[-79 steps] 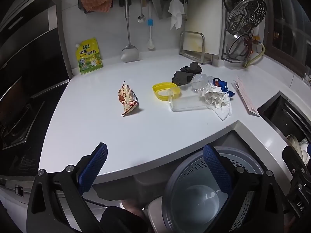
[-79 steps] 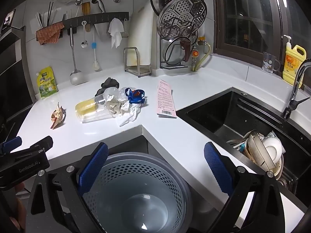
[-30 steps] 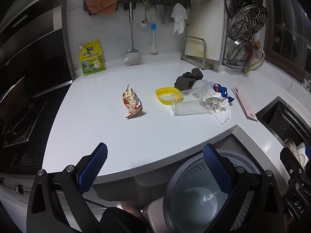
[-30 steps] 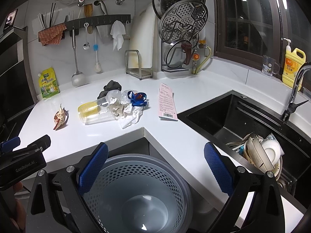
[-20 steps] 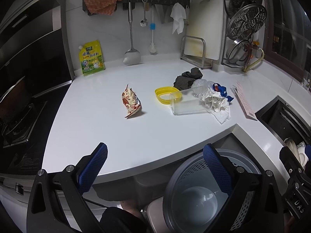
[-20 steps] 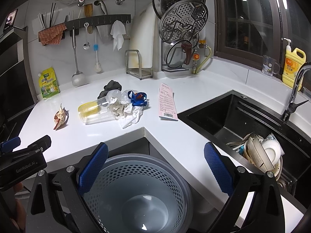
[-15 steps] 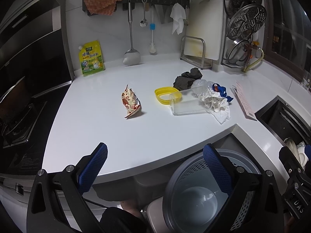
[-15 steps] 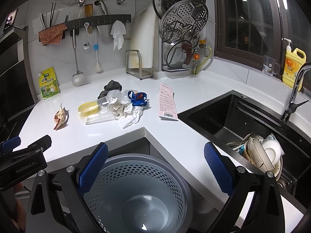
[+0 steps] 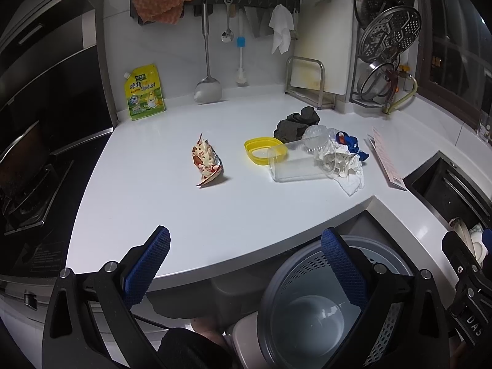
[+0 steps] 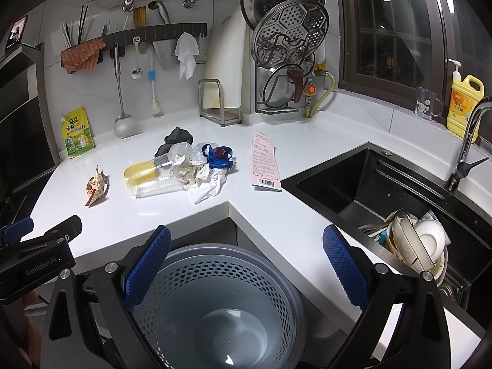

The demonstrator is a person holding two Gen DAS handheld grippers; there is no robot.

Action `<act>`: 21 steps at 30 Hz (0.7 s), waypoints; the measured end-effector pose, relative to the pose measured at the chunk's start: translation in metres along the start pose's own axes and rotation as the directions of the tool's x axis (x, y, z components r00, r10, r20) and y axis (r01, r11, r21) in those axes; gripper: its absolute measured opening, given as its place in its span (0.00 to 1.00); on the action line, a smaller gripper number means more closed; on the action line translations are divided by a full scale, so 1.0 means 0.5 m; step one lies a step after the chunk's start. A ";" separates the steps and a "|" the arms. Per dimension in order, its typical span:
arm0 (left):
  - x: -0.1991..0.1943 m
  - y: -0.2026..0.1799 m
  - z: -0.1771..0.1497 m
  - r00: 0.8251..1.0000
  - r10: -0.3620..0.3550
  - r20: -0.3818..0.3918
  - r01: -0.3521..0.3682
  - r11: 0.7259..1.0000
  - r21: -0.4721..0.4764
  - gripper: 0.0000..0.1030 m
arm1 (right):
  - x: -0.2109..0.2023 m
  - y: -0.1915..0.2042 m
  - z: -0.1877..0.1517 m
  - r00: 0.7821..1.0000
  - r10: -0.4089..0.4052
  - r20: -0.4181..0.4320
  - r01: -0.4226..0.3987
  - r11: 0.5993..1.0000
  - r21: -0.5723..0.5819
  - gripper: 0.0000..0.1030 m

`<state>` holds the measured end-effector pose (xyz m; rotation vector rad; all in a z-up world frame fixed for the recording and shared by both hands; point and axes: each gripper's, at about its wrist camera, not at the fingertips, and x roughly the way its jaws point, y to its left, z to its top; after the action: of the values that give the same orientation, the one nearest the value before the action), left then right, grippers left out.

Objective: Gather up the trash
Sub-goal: 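Grasp the snack wrapper with the left tool while the right grasps the pink receipt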

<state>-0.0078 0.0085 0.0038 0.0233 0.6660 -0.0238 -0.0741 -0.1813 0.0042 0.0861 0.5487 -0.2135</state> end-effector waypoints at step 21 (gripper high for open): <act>0.142 0.138 0.050 0.995 0.085 -0.062 -0.091 0.989 -0.118 0.94 | 0.112 -0.034 0.003 0.997 0.064 -0.043 -0.064 0.998 0.004 0.92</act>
<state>0.0652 0.0756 -0.0195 -0.0629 0.7215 0.1024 -0.0309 -0.2080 -0.0245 0.1105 0.5874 -0.1503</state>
